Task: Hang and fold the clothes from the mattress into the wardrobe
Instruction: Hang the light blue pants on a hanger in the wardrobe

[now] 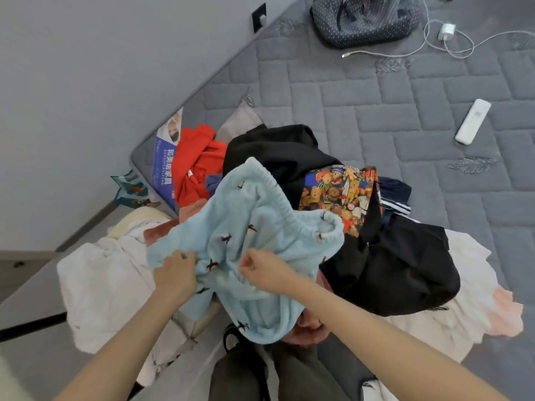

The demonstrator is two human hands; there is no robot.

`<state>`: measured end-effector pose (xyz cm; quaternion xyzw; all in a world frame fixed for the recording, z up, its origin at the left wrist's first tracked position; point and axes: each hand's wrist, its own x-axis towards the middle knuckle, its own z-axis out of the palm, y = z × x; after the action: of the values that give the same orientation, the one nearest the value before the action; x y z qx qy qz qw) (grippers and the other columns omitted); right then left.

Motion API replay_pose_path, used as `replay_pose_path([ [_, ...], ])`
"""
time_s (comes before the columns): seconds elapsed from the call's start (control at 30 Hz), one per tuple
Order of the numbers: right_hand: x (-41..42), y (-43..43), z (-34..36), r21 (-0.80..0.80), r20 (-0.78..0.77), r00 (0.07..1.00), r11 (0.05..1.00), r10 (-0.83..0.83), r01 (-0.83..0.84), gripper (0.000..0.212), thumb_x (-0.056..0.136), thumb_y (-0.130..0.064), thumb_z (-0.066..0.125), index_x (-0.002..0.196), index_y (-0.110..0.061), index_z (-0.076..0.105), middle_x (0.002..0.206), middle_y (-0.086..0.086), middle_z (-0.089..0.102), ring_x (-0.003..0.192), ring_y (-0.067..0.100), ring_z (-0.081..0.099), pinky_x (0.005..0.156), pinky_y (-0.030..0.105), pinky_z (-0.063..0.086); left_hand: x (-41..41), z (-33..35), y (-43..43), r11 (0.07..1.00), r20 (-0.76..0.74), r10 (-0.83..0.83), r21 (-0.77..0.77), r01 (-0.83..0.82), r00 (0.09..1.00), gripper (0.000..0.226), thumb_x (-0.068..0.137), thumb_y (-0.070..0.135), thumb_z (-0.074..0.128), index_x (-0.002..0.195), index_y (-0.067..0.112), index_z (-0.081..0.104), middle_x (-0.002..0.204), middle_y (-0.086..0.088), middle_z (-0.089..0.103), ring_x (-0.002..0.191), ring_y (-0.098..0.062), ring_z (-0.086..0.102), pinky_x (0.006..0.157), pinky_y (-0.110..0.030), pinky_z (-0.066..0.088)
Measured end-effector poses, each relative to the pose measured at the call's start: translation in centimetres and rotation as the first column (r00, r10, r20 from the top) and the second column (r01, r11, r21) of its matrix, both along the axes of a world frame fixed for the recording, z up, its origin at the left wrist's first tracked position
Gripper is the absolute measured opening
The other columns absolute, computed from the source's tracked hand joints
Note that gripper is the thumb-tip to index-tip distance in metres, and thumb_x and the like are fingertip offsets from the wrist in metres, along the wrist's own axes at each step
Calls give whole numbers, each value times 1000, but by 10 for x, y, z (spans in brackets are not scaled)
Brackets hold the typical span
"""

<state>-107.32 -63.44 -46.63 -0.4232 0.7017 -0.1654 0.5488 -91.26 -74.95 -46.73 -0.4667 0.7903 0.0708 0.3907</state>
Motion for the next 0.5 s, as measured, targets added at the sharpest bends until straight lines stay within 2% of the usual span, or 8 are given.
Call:
replay_pose_path([
  [0.07, -2, 3, 0, -98, -124, 986, 990, -114, 102, 19, 95, -21, 48, 105, -11, 61, 109, 5, 64, 102, 21, 57, 85, 37, 47, -9, -2, 2, 999, -10, -39, -5, 39, 999, 38, 92, 26, 49, 128, 15, 47, 128, -10, 43, 115, -29, 48, 85, -38, 44],
  [0.13, -18, 14, -2, -279, -271, 923, 940, -272, 195, 18, 89, -11, 53, 106, -13, 60, 111, 3, 59, 105, 20, 51, 87, 37, 43, -33, -5, 1, 989, -206, -121, -104, 101, 971, 41, 86, 20, 60, 124, 8, 53, 119, -16, 51, 103, -35, 55, 73, -41, 46],
  [0.2, -43, 28, -11, -420, -397, 840, 887, -369, 191, 34, 79, -2, 60, 111, -10, 57, 117, 6, 55, 111, 24, 47, 92, 37, 41, -68, -2, 1, 936, -419, -331, -257, 239, 845, 42, 69, 6, 74, 109, 4, 61, 100, -18, 57, 83, -37, 60, 57, -40, 46],
  [0.23, -59, 34, -19, -419, -455, 811, 892, -369, 171, 45, 74, 0, 63, 118, -8, 55, 124, 9, 52, 118, 26, 44, 98, 38, 39, -90, 2, 0, 906, -509, -414, -308, 289, 754, 44, 68, 2, 73, 111, 6, 61, 103, -18, 58, 87, -38, 60, 62, -42, 47],
  [0.3, -87, 43, -35, -287, -527, 802, 948, -279, 142, 66, 72, -2, 65, 134, -8, 45, 141, 14, 40, 135, 31, 30, 111, 40, 29, -133, 7, 1, 878, -581, -478, -288, 383, 659, 61, 81, -1, 56, 139, 14, 44, 141, -15, 42, 128, -36, 42, 96, -48, 37],
  [0.37, -108, 46, -49, -135, -521, 842, 987, -143, 84, 79, 75, -10, 67, 145, -14, 31, 152, 13, 27, 145, 30, 14, 119, 42, 14, -168, 1, -1, 776, -407, -629, -272, 569, 663, 70, 89, 1, 44, 151, 19, 16, 158, -7, 13, 146, -27, 7, 115, -52, 9],
  [0.4, -115, 46, -54, -72, -506, 860, 997, -70, 39, 82, 76, -15, 68, 147, -18, 27, 156, 11, 22, 147, 29, 8, 120, 45, 9, -181, -5, -5, 686, -293, -727, -274, 674, 621, 70, 91, 4, 42, 152, 20, 10, 158, -5, 16, 147, -25, 4, 115, -55, 0],
  [0.5, -121, 40, -60, 26, -485, 871, 997, 82, -79, 75, 81, -23, 70, 144, -24, 29, 159, 5, 11, 148, 28, -2, 117, 52, 3, -192, -26, -16, 589, -81, -807, -177, 789, 585, 60, 93, 17, 43, 150, 20, 22, 129, -3, 53, 133, -23, 38, 112, -59, -10],
])
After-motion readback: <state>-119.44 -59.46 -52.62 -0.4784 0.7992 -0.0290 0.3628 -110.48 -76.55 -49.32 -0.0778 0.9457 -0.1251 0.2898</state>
